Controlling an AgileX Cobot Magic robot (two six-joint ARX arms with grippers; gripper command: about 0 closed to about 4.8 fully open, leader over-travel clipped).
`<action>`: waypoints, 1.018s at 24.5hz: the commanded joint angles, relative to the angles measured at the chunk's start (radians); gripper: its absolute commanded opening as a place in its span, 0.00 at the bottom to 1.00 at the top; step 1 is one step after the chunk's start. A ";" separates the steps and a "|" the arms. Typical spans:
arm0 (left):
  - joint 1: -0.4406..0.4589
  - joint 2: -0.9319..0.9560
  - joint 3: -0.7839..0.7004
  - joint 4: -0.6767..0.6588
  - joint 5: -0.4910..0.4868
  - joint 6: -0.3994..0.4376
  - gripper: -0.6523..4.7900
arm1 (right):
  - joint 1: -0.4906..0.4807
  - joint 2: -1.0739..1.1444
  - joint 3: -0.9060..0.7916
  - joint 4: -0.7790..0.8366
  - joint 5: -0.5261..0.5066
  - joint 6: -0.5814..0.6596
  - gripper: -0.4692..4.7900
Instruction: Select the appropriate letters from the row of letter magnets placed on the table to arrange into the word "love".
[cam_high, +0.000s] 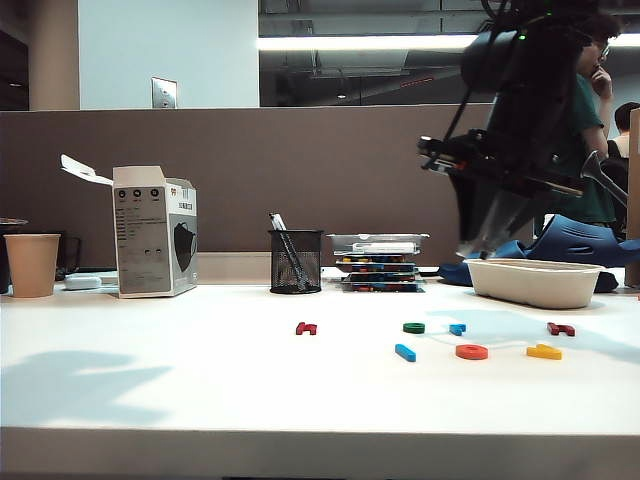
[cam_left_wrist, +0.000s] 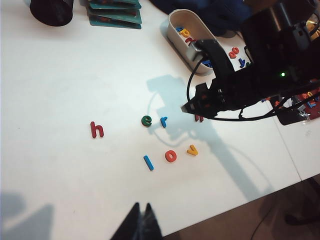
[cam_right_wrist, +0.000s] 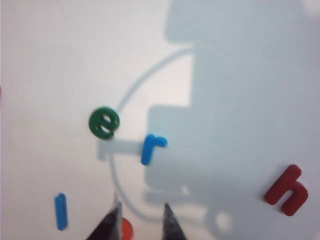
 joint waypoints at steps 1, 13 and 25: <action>-0.001 -0.003 0.003 0.009 -0.003 0.004 0.11 | 0.029 -0.004 0.005 0.011 0.026 0.052 0.33; -0.001 -0.003 0.003 0.009 -0.003 0.004 0.11 | 0.148 0.052 0.006 0.123 0.151 0.223 0.50; -0.001 -0.003 0.003 0.008 -0.003 0.004 0.11 | 0.171 0.146 0.006 0.165 0.130 0.242 0.50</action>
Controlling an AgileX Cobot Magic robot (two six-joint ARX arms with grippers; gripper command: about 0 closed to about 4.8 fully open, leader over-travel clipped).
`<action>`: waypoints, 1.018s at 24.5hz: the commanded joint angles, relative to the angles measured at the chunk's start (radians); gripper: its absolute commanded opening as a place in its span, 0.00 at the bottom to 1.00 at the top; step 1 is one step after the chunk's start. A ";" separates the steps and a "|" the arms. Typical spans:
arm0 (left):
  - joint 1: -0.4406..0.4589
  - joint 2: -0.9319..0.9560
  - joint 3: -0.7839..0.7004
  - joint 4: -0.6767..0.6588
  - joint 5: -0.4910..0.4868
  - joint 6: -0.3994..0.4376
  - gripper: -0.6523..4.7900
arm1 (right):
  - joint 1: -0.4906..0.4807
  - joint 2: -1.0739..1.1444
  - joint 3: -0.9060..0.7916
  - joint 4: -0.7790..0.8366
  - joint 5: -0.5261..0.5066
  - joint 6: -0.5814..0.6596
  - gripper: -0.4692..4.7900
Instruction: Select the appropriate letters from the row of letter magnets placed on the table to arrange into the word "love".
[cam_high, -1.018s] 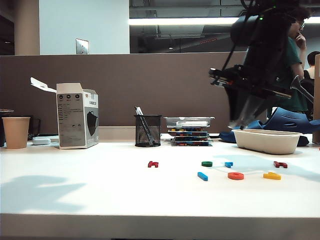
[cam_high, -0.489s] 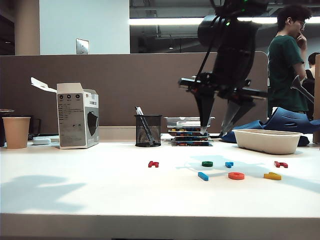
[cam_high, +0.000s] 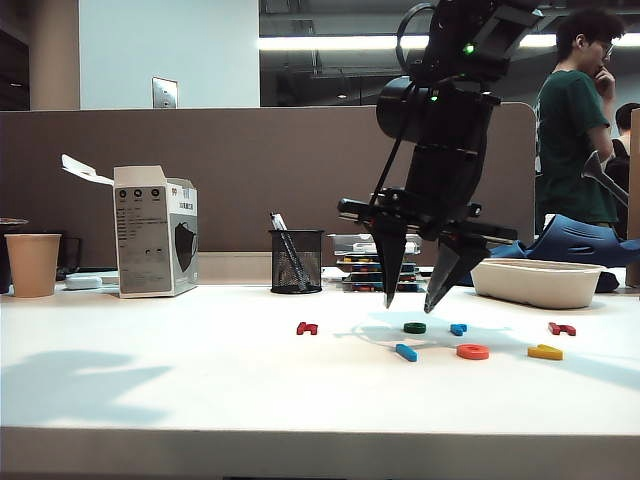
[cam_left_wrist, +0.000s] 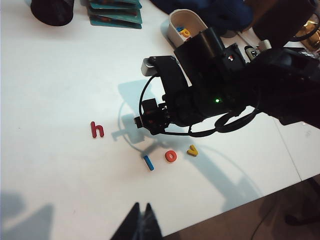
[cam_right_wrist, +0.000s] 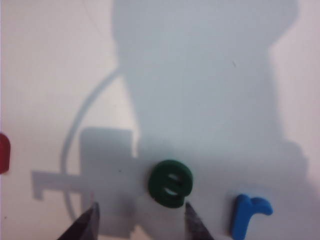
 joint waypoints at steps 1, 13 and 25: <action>-0.001 -0.003 0.003 0.008 -0.003 0.004 0.11 | 0.000 0.007 0.006 0.009 0.003 0.005 0.50; -0.001 -0.003 0.003 0.008 -0.003 0.004 0.11 | 0.000 0.044 0.006 0.028 0.003 0.004 0.50; -0.001 -0.003 0.003 0.009 -0.003 0.004 0.11 | 0.000 0.061 0.006 0.042 0.003 0.004 0.49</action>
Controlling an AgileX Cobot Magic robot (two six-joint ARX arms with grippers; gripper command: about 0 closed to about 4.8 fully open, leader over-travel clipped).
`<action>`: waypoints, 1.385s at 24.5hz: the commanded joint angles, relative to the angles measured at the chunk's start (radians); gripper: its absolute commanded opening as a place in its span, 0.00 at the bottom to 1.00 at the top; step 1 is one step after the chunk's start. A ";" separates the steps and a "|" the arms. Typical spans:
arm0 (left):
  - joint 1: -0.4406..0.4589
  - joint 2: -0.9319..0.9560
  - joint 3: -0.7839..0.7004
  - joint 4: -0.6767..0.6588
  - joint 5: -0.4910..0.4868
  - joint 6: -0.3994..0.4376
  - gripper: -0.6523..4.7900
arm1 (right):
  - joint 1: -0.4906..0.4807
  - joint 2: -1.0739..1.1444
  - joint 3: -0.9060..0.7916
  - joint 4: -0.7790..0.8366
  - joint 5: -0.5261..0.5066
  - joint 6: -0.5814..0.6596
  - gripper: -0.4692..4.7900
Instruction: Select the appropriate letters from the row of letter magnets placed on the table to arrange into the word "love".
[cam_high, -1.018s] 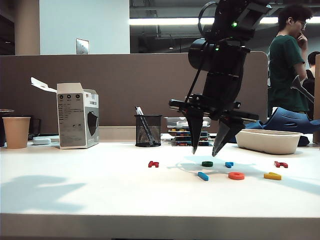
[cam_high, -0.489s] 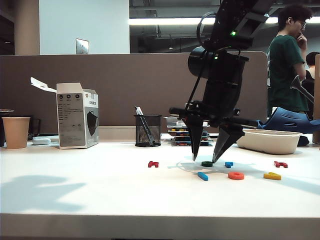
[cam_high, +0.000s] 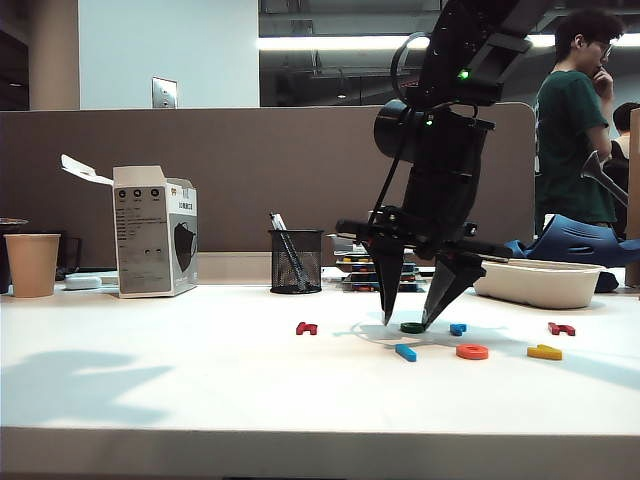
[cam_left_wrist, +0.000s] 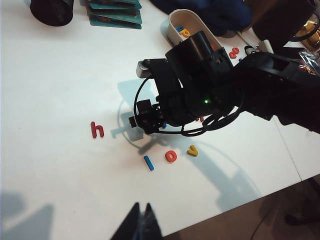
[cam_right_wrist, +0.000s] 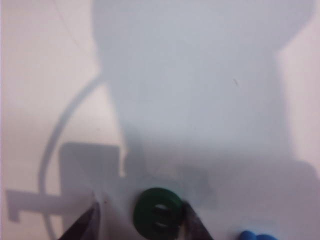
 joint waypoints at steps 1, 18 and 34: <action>-0.001 -0.003 0.003 0.009 -0.003 0.004 0.11 | 0.002 0.008 -0.001 0.001 0.002 0.003 0.49; -0.001 -0.003 0.003 0.009 -0.003 0.004 0.11 | 0.004 0.030 -0.001 -0.034 0.054 0.002 0.40; -0.001 -0.003 0.003 0.009 -0.003 0.004 0.11 | 0.046 0.051 -0.001 -0.064 0.086 0.002 0.34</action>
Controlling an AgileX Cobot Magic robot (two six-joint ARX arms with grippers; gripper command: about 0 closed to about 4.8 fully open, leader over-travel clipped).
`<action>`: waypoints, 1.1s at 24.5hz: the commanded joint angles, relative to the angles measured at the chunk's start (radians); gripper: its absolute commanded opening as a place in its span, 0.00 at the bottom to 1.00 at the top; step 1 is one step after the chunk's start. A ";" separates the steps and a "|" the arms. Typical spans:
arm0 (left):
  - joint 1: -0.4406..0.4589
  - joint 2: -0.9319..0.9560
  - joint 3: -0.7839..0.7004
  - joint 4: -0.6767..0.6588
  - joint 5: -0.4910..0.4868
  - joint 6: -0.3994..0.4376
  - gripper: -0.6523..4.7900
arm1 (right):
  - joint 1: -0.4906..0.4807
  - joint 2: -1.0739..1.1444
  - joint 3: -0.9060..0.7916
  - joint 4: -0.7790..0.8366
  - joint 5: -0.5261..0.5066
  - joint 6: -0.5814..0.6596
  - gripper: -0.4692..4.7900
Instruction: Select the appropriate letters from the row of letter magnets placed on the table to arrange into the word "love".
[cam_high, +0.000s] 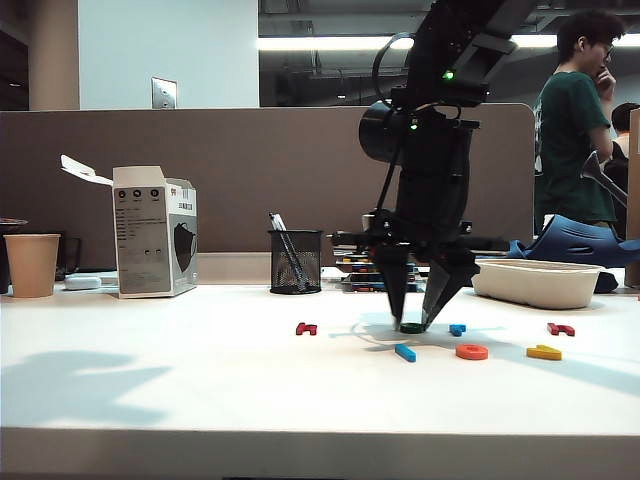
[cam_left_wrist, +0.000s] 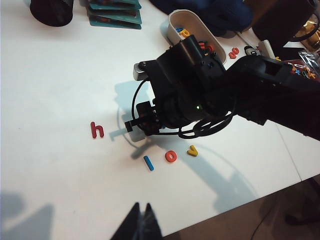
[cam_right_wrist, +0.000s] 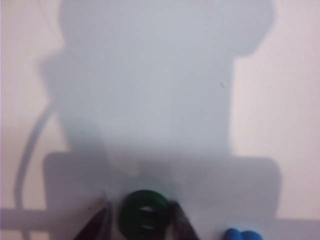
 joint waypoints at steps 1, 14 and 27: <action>-0.001 -0.003 0.003 0.009 -0.003 0.004 0.11 | 0.014 0.034 -0.016 -0.044 -0.017 0.003 0.34; -0.001 -0.003 0.003 0.009 -0.003 0.004 0.11 | 0.023 0.039 -0.016 -0.057 -0.007 0.003 0.29; -0.001 -0.003 0.003 0.009 -0.003 0.004 0.11 | 0.023 0.038 -0.016 -0.052 -0.003 -0.003 0.29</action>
